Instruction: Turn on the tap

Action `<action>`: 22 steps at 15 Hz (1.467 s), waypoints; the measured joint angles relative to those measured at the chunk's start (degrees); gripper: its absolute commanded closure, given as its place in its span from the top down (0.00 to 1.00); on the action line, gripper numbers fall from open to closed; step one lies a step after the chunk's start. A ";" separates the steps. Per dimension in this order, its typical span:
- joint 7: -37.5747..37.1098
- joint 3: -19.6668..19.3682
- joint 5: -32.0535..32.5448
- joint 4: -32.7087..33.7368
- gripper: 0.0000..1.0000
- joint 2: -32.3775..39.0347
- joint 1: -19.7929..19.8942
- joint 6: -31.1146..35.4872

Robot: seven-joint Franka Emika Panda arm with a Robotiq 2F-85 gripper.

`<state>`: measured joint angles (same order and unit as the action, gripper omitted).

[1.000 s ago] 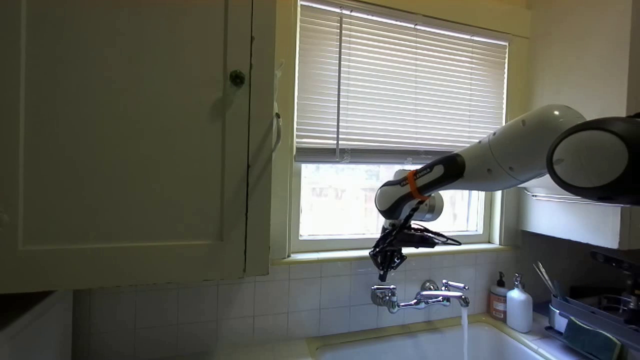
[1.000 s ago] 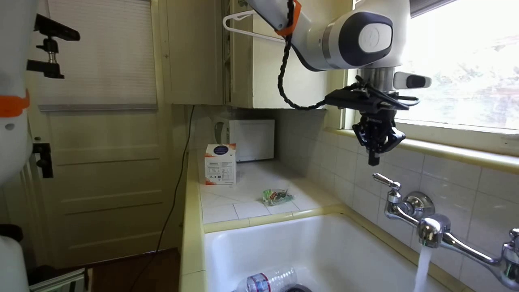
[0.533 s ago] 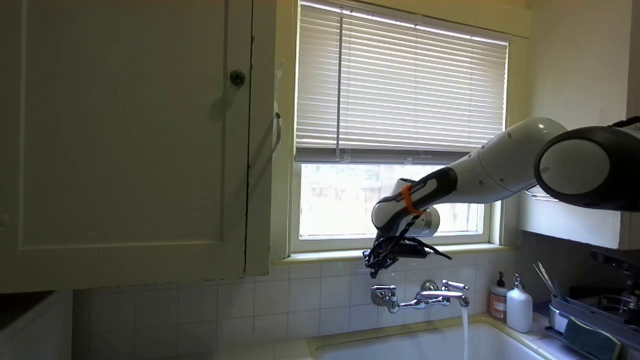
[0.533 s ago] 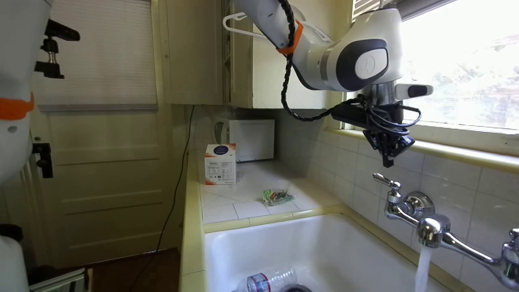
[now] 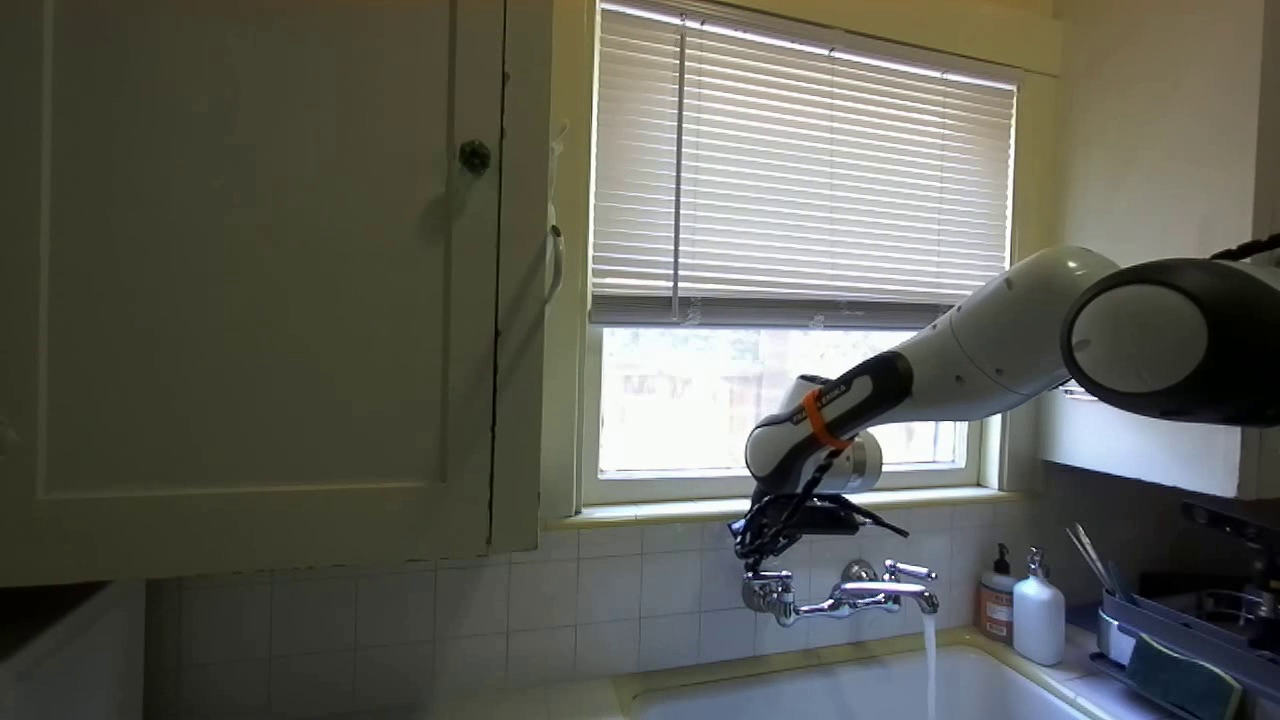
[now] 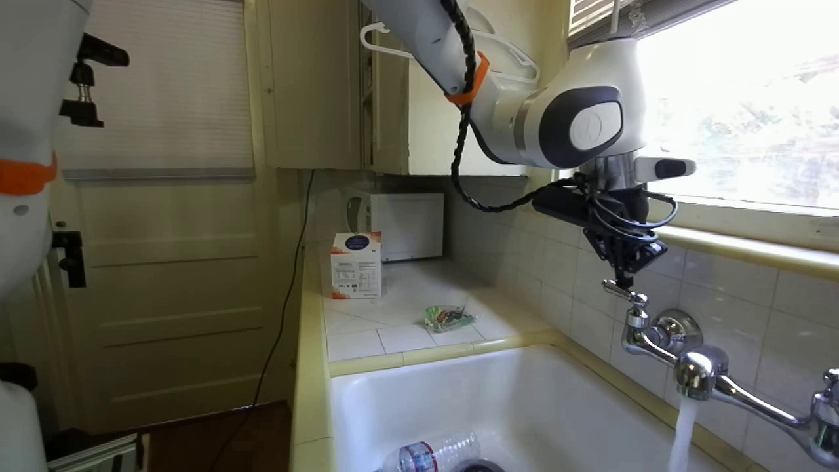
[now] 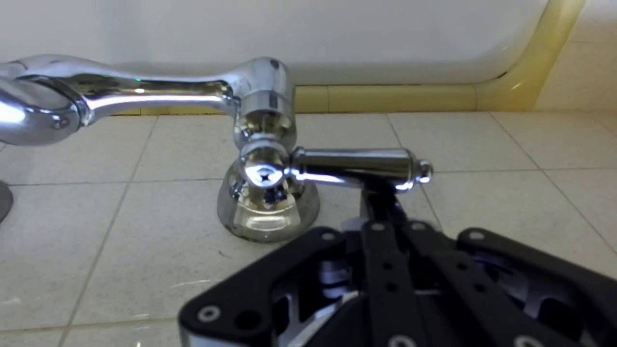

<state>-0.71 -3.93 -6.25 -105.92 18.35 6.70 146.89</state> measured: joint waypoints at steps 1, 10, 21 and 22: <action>0.11 -0.03 0.19 0.01 0.00 0.00 0.00 -0.25; 5.48 -0.38 2.17 1.26 0.00 -1.22 0.24 -11.78; 9.11 -0.25 3.29 0.50 0.00 -5.49 0.55 -19.72; 9.78 -0.34 3.16 0.40 0.00 -7.24 0.73 -22.69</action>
<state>9.07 -4.27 -3.09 -105.52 11.11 7.42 124.19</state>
